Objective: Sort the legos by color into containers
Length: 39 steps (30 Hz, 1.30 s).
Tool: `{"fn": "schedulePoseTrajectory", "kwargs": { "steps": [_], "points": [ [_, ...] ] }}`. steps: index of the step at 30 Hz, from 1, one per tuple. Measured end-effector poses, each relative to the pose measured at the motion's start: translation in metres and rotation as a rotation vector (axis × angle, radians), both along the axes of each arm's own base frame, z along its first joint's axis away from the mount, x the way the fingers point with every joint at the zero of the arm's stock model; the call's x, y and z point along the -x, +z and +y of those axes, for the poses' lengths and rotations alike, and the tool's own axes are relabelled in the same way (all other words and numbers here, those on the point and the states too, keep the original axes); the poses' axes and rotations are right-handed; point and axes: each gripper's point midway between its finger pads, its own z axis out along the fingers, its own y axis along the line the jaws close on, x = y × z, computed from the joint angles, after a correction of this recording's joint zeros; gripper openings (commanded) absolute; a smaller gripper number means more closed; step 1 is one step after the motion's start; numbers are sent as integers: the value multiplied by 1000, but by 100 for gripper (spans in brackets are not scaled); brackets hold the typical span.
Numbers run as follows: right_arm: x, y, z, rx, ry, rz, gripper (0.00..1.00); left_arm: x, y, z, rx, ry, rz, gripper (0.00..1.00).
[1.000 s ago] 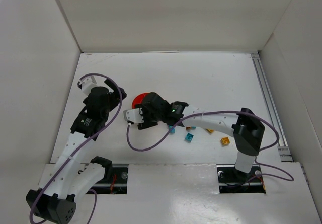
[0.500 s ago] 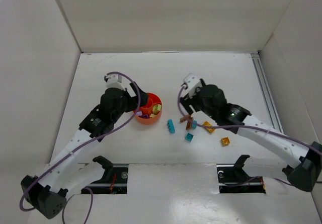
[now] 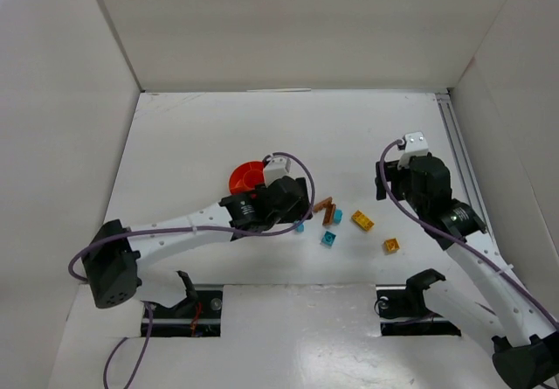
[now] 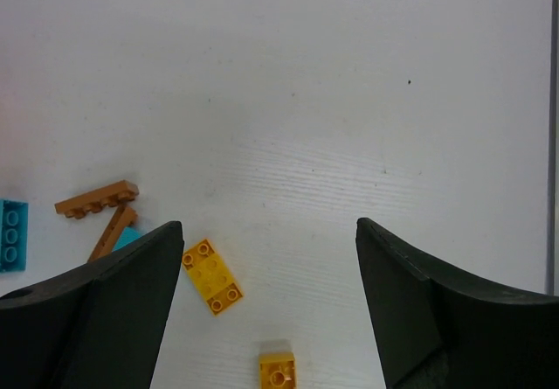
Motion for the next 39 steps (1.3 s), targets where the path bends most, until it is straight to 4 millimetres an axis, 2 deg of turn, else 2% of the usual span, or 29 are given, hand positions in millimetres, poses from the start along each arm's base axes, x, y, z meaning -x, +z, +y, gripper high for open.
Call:
{"fn": "schedulePoseTrajectory", "kwargs": {
  "steps": [6, 8, 13, 16, 19, 20, 25, 32, 36, 39],
  "points": [
    [-1, -29, -5, 12, -9, 103, 85, -6, -35, -5, -41, 75, 61, 72],
    [-1, -36, -7, 16, -11, 128, 85, -9, -49, -9, -68, 92, 86, 67],
    [-1, -40, -12, 15, -18, 143, 85, -22, -85, -5, -130, 153, 147, 59],
    [-1, -41, -13, 15, -18, 145, 85, -28, -97, -3, -151, 176, 166, 55],
    [-2, -41, -15, 12, -19, 147, 85, -32, -102, -8, -154, 183, 170, 48],
    [-2, -41, -16, 13, -20, 147, 85, -33, -103, -11, -153, 184, 170, 42],
    [-2, -41, -18, 14, -21, 148, 85, -35, -112, -14, -166, 188, 180, 26],
    [-2, -41, -17, 14, -12, 148, 85, -37, -111, -17, -159, 183, 173, 2],
    [-1, -41, -15, 11, 0, 143, 85, -40, -106, -15, -176, 167, 143, 1],
    [1, -41, -15, 10, 8, 133, 85, -45, -85, -16, -181, 153, 62, 0]
  ]
}}
